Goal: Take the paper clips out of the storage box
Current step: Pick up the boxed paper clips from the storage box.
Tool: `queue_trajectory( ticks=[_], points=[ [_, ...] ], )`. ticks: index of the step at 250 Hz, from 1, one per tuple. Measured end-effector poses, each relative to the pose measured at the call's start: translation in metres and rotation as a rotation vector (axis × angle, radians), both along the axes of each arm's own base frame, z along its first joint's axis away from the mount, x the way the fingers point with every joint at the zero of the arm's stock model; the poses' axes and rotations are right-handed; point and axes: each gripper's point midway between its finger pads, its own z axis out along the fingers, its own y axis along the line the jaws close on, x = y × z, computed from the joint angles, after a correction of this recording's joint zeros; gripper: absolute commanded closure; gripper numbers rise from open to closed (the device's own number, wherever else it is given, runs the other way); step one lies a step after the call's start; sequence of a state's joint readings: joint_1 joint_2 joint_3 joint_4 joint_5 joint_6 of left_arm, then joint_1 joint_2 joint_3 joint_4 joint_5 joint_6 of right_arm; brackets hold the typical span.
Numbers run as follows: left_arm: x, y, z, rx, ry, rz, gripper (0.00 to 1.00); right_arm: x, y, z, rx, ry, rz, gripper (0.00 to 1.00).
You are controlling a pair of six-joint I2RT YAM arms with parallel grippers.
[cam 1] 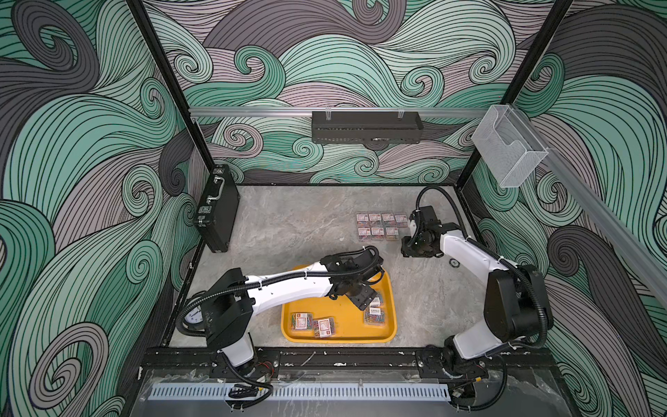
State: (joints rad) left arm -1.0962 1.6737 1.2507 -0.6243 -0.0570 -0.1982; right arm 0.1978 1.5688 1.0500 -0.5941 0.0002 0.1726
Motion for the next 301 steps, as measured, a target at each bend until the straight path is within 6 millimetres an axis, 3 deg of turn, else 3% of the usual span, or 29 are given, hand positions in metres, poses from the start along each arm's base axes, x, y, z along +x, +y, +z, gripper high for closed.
queue_trajectory(
  ticks=[40,123,167,301],
  points=[
    [-0.003,-0.016,-0.010,0.000,0.031,-0.074,0.23,-0.008,-0.014,0.004,0.004,-0.014,-0.038,0.43],
    [-0.003,-0.026,-0.029,0.032,0.059,-0.130,0.26,-0.018,-0.033,0.014,0.010,-0.049,-0.093,0.42],
    [0.002,-0.037,-0.036,0.040,0.059,-0.140,0.28,-0.023,-0.038,0.017,0.014,-0.054,-0.105,0.42],
    [0.004,-0.040,-0.064,0.109,0.095,-0.152,0.38,-0.024,-0.042,0.018,0.015,-0.055,-0.113,0.42]
  ],
)
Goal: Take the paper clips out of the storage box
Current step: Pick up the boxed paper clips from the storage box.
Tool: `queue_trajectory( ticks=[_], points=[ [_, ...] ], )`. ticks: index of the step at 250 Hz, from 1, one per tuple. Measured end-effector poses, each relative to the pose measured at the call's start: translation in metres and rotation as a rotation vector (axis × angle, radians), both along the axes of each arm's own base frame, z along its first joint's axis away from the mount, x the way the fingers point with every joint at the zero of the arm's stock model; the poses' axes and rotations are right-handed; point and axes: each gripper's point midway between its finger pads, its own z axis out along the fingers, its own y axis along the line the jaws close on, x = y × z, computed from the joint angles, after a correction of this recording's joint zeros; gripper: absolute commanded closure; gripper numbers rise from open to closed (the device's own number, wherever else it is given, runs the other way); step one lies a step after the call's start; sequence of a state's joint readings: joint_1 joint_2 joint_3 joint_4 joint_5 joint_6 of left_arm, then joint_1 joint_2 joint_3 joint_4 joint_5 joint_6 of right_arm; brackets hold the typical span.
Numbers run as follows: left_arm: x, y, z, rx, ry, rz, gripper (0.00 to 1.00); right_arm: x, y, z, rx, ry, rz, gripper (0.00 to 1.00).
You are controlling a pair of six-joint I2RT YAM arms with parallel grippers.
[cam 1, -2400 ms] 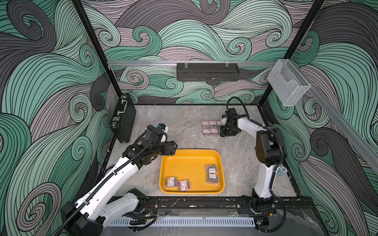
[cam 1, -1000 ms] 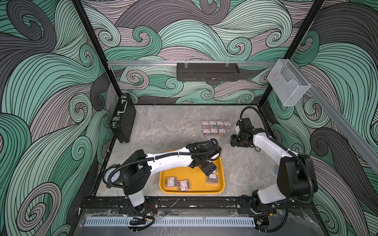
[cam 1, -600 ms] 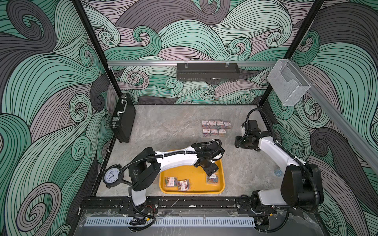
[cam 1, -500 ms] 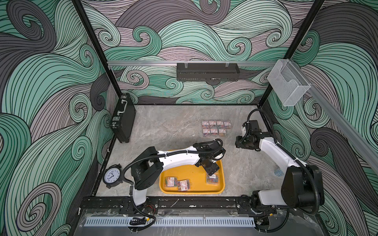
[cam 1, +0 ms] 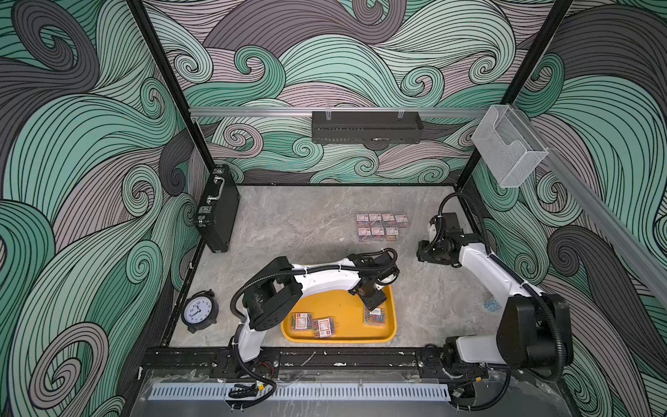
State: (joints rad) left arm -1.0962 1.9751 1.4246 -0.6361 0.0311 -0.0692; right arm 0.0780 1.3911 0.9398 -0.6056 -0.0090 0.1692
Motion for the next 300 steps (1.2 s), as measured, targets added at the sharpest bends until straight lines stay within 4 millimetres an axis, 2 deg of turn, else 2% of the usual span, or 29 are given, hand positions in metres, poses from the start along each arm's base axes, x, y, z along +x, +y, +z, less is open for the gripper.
queue_trajectory(
  ticks=[99,174,249,300],
  points=[
    [0.001,0.002,-0.005,0.017,0.000,0.005,0.49,0.000,0.000,0.000,0.000,0.001,0.001,0.42],
    [0.006,0.011,-0.005,0.021,-0.010,0.036,0.52,-0.001,0.002,0.000,0.010,0.006,0.006,0.42],
    [0.019,0.039,-0.005,0.036,-0.019,0.121,0.54,-0.001,0.003,0.000,0.017,0.007,0.009,0.42],
    [0.031,0.068,-0.005,0.049,-0.029,0.205,0.54,-0.002,0.004,-0.001,0.020,0.008,0.010,0.42]
  ],
)
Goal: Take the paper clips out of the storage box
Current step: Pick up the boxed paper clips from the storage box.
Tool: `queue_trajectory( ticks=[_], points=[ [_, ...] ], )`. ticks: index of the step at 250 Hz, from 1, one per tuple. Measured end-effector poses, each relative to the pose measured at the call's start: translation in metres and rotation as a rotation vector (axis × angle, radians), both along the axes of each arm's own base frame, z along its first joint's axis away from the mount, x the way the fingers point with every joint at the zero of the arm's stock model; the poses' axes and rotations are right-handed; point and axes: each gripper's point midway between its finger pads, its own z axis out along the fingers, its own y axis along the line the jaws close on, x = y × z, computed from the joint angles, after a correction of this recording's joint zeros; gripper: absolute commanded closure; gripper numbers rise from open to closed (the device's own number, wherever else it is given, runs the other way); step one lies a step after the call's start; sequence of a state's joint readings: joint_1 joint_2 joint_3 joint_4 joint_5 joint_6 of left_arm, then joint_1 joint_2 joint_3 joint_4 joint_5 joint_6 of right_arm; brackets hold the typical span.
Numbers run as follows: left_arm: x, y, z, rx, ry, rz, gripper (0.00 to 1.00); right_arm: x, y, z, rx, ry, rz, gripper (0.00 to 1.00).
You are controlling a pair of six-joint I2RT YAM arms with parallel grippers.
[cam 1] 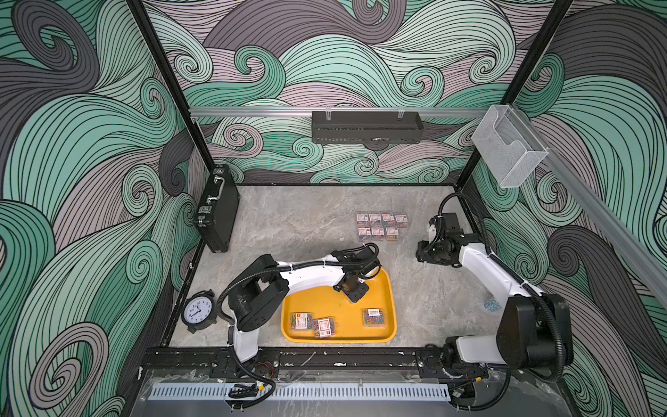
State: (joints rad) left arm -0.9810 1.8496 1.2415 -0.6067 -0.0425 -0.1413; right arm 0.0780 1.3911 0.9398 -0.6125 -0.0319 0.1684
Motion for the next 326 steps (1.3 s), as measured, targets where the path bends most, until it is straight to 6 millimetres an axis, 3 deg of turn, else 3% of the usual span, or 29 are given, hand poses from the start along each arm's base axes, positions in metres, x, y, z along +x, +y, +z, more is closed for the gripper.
queue_trajectory(
  ticks=[74,163,252,326],
  points=[
    [0.004,0.038,0.002,0.044,-0.016,0.082,0.42,0.000,0.002,0.000,0.011,0.001,0.005,0.42],
    [0.003,0.041,0.002,0.053,-0.017,0.089,0.38,0.000,0.003,0.001,0.014,-0.002,0.006,0.41],
    [-0.002,0.042,-0.013,0.078,0.023,0.094,0.41,-0.001,0.003,0.002,0.015,-0.003,0.007,0.41],
    [-0.005,0.041,-0.014,0.061,0.039,0.099,0.54,-0.001,0.005,0.002,0.027,0.000,0.012,0.41]
  ],
)
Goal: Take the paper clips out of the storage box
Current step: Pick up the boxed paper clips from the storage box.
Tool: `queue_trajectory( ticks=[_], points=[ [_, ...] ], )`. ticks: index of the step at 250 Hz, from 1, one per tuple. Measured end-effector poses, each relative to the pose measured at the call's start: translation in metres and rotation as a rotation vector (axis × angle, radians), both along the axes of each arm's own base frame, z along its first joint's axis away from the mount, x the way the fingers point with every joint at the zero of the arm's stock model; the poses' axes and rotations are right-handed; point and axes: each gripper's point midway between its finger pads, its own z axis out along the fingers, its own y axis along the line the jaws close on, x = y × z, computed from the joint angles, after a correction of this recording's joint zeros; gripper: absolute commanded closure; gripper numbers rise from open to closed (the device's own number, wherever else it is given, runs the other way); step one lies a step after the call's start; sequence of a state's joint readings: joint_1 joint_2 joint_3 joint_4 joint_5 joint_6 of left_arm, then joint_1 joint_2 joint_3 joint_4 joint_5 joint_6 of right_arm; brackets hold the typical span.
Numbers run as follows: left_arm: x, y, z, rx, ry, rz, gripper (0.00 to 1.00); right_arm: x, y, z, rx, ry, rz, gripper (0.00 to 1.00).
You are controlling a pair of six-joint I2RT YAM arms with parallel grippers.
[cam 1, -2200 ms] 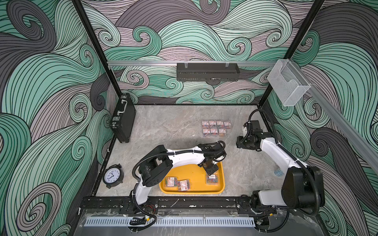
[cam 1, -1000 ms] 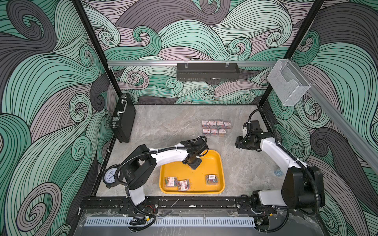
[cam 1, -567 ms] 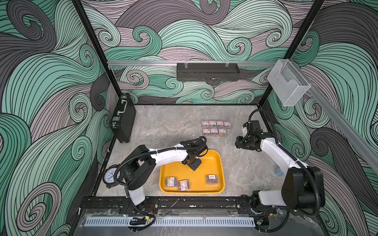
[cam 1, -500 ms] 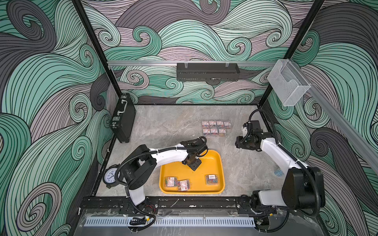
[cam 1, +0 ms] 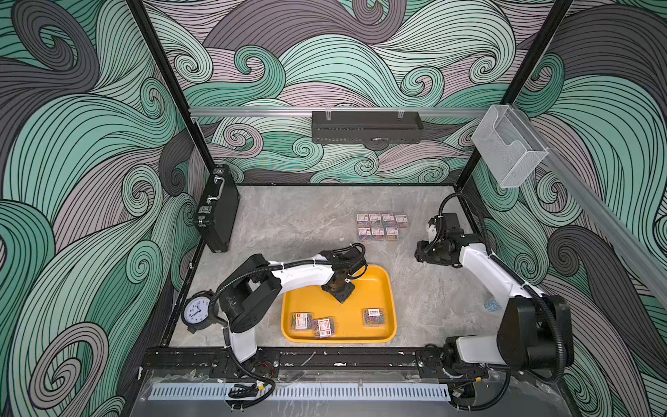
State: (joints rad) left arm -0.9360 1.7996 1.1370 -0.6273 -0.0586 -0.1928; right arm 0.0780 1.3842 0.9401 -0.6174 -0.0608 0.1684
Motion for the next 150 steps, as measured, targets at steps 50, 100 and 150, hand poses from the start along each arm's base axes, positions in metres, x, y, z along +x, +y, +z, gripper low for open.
queue_trajectory(
  ticks=[50,100,150],
  points=[
    [-0.007,0.012,0.011,-0.072,0.029,0.024,0.54,0.001,0.014,0.005,0.059,-0.015,0.036,0.40],
    [0.010,0.021,0.076,-0.317,-0.032,0.108,0.53,0.005,0.052,0.028,0.179,-0.094,0.136,0.39],
    [0.032,0.031,0.156,-0.590,-0.125,0.191,0.52,0.009,0.103,0.063,0.348,-0.201,0.249,0.35]
  ],
)
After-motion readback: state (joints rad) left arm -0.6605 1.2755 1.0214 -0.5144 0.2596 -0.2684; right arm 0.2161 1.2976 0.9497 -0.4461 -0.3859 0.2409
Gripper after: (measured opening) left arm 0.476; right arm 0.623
